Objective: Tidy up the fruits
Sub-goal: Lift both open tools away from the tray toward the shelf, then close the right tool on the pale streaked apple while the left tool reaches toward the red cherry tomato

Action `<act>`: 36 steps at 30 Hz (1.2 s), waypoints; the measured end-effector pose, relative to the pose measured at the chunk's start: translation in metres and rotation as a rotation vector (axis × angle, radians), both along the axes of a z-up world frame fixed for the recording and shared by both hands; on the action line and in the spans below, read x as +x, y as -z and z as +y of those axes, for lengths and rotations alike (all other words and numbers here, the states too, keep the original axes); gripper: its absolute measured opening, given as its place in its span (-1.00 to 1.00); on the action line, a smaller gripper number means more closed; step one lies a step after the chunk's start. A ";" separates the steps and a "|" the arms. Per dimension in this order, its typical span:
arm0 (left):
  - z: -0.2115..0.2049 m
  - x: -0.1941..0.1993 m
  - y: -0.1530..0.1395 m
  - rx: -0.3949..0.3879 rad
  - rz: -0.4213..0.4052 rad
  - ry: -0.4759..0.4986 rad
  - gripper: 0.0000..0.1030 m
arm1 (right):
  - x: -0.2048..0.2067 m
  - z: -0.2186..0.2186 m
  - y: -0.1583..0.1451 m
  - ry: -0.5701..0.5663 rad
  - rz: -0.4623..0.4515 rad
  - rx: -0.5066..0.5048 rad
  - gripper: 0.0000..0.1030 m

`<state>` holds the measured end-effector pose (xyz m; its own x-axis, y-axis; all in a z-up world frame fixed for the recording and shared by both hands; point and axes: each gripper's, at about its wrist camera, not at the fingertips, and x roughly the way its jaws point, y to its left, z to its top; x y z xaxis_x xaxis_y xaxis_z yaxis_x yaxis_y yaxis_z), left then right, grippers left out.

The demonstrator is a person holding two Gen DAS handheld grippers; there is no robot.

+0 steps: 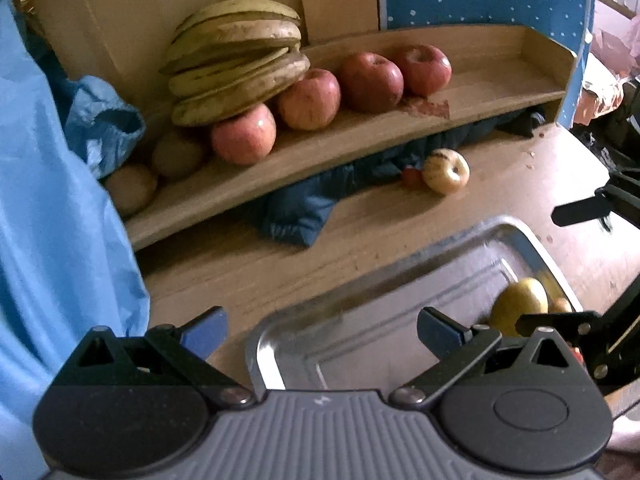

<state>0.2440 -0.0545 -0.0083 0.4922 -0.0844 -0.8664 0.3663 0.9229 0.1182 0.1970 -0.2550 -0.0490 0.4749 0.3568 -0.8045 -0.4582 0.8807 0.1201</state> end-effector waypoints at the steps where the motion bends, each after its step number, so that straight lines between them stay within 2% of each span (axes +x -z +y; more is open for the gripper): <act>1: -0.001 0.005 0.002 -0.008 0.003 -0.002 0.99 | 0.003 -0.001 0.000 0.011 -0.002 -0.009 0.99; 8: -0.009 0.033 0.016 -0.020 0.020 -0.009 0.99 | 0.021 -0.008 0.006 0.098 -0.003 -0.069 0.99; 13: -0.014 0.049 0.022 -0.018 -0.005 -0.032 0.99 | 0.032 -0.008 0.011 0.158 0.003 -0.126 0.99; 23: -0.023 0.074 0.026 -0.058 -0.012 -0.018 0.99 | 0.055 -0.003 0.007 0.249 -0.013 -0.146 0.99; 36: -0.032 0.096 0.044 -0.170 0.060 -0.152 0.99 | 0.070 -0.006 0.031 0.285 -0.040 -0.249 0.98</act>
